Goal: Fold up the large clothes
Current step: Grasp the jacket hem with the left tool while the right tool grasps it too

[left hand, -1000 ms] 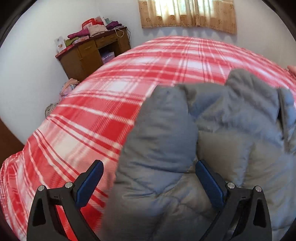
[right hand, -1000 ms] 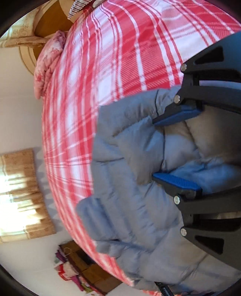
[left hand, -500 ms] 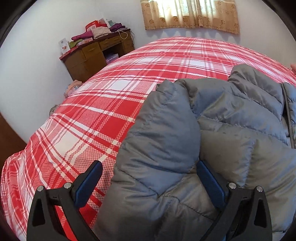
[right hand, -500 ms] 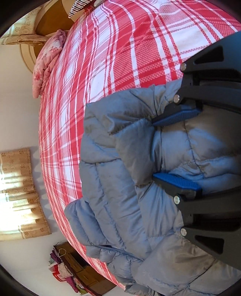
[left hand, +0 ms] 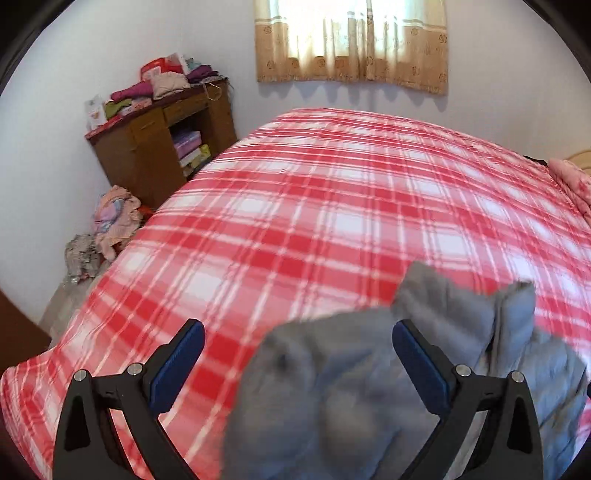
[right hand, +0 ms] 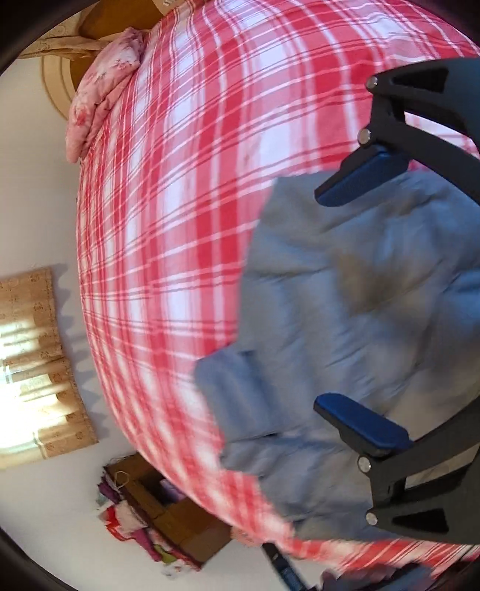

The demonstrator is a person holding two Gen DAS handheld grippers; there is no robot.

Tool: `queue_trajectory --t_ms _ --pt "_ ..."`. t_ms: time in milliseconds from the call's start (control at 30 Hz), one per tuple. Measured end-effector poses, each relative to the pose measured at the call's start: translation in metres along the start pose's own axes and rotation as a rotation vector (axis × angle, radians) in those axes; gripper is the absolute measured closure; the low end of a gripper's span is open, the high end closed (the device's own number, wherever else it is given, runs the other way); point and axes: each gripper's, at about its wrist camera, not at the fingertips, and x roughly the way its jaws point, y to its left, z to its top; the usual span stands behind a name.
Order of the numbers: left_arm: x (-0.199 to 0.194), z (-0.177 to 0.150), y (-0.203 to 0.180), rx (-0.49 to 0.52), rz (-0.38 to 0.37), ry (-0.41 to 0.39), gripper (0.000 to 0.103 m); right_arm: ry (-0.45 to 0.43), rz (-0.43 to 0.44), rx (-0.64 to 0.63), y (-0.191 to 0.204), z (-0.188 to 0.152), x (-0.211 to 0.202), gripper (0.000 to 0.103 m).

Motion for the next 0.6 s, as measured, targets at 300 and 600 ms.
queue_trajectory --t_ms 300,600 --pt "0.05 0.054 -0.059 0.052 -0.041 0.009 0.001 0.031 0.035 0.079 0.004 0.085 0.058 0.0" --pt "0.1 0.054 -0.092 0.108 -0.046 0.083 0.001 0.113 0.028 0.073 0.014 0.099 0.107 0.0"
